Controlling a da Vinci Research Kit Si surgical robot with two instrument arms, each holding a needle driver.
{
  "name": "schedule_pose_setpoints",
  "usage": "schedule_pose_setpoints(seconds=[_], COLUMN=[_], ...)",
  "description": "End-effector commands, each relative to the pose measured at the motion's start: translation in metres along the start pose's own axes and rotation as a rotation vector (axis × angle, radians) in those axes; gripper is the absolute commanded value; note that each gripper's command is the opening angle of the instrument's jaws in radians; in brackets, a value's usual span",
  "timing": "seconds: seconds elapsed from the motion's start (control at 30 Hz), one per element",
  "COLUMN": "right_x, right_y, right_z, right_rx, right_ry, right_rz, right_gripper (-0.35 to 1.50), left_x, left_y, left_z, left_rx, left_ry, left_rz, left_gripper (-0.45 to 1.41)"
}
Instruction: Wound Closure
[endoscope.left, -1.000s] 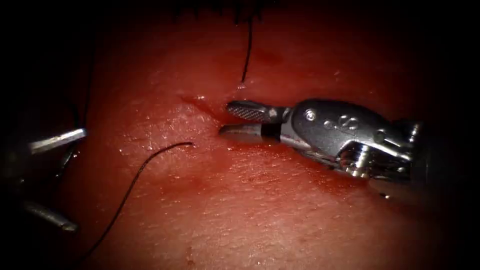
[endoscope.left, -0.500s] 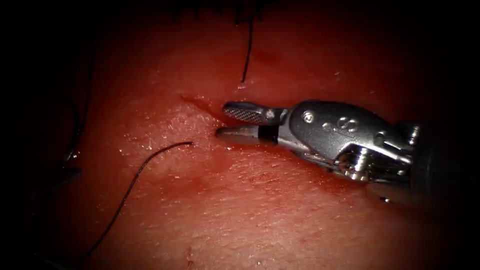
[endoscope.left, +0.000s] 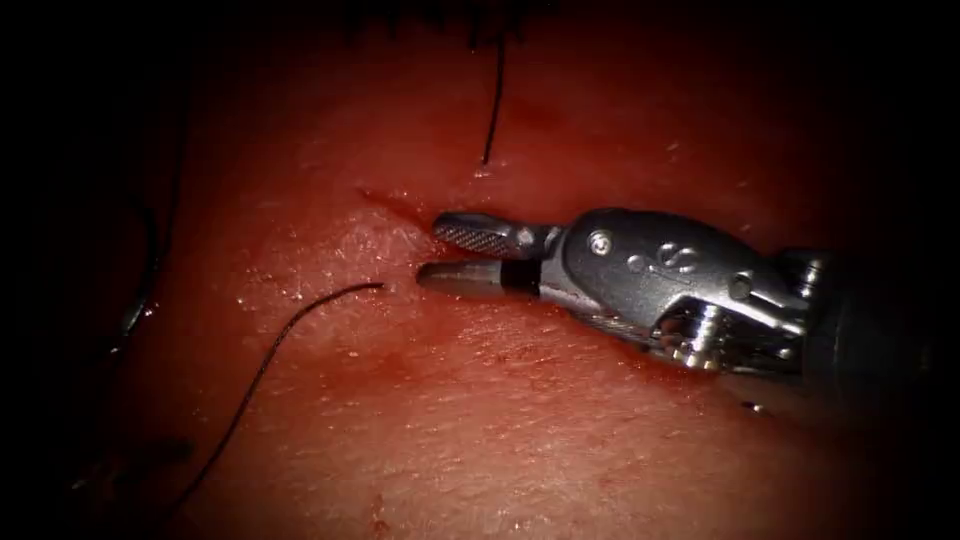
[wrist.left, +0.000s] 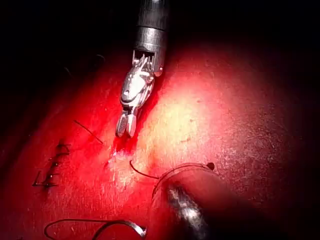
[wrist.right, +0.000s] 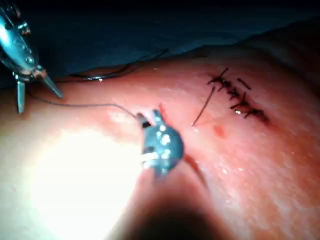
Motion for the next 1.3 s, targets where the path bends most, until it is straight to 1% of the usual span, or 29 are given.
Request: schedule_pose_setpoints(seconds=[0.03,0.07,0.1,0.13,0.2,0.3,0.4,0.57,0.7,0.73,0.87,0.9,1.0,1.03,1.1,1.2,1.3], right_x=[-0.0003,-0.0003,-0.0003,-0.0003,-0.0003,-0.0002,-0.0001,0.0001,0.0004,0.0005,0.0013,0.0016,0.0028,0.0032,0.0047,0.0057,0.0065], right_y=[-0.0002,-0.0002,-0.0003,-0.0003,-0.0004,-0.0005,-0.0007,-0.0011,-0.0015,-0.0016,-0.0020,-0.0021,-0.0025,-0.0028,-0.0036,-0.0048,-0.0058], right_z=[0.0007,0.0007,0.0007,0.0007,0.0007,0.0007,0.0006,0.0005,0.0003,0.0002,-0.0009,-0.0012,-0.0019,-0.0020,-0.0021,-0.0017,-0.0012], right_rx=[0.002,0.002,0.003,0.003,0.003,0.004,0.005,0.009,0.014,0.016,0.031,0.035,0.048,0.050,0.062,0.066,0.069], right_ry=[0.000,0.000,0.000,0.001,0.001,0.001,0.001,0.002,0.002,0.002,0.003,0.003,0.001,0.002,0.003,0.012,0.015], right_rz=[0.000,0.000,0.000,0.000,0.000,0.001,-0.005,-0.005,-0.021,-0.026,-0.090,-0.112,-0.207,-0.233,-0.341,-0.432,-0.511], right_gripper=[0.19,0.19,0.17,0.17,0.17,0.17,0.17,0.17,0.19,0.24,0.61,0.66,0.98,1.03,1.16,1.24,1.24], left_x=[0.0000,-0.0001,-0.0001,0.0001,0.0005,0.0009,0.0012,0.0021,0.0038,0.0045,0.0060,0.0063,0.0071,0.0074,0.0084,0.0096,0.0108], left_y=[-0.0001,-0.0003,-0.0004,-0.0005,-0.0006,-0.0003,-0.0006,-0.0015,-0.0022,-0.0023,-0.0026,-0.0026,-0.0027,-0.0027,-0.0027,-0.0028,-0.0030], left_z=[0.0006,0.0004,0.0002,0.0000,-0.0005,-0.0008,-0.0009,-0.0016,-0.0027,-0.0030,-0.0031,-0.0030,-0.0025,-0.0024,-0.0024,-0.0027,-0.0030], left_rx=[-0.001,-0.004,-0.006,0.001,0.010,0.009,0.009,0.035,0.070,0.075,0.079,0.081,0.087,0.090,0.094,0.096,0.096], left_ry=[0.001,0.000,0.001,-0.001,0.023,0.044,0.053,0.097,0.140,0.156,0.171,0.174,0.178,0.178,0.195,0.202,0.203], left_rz=[0.007,0.009,0.027,0.045,0.069,0.098,0.095,0.080,0.074,0.075,0.093,0.096,0.107,0.115,0.126,0.137,0.143], left_gripper=[0.05,-0.30,-0.45,-0.45,-0.45,-0.45,-0.45,-0.45,-0.45,-0.45,-0.45,-0.45,-0.45,-0.45,-0.45,-0.45,-0.45])
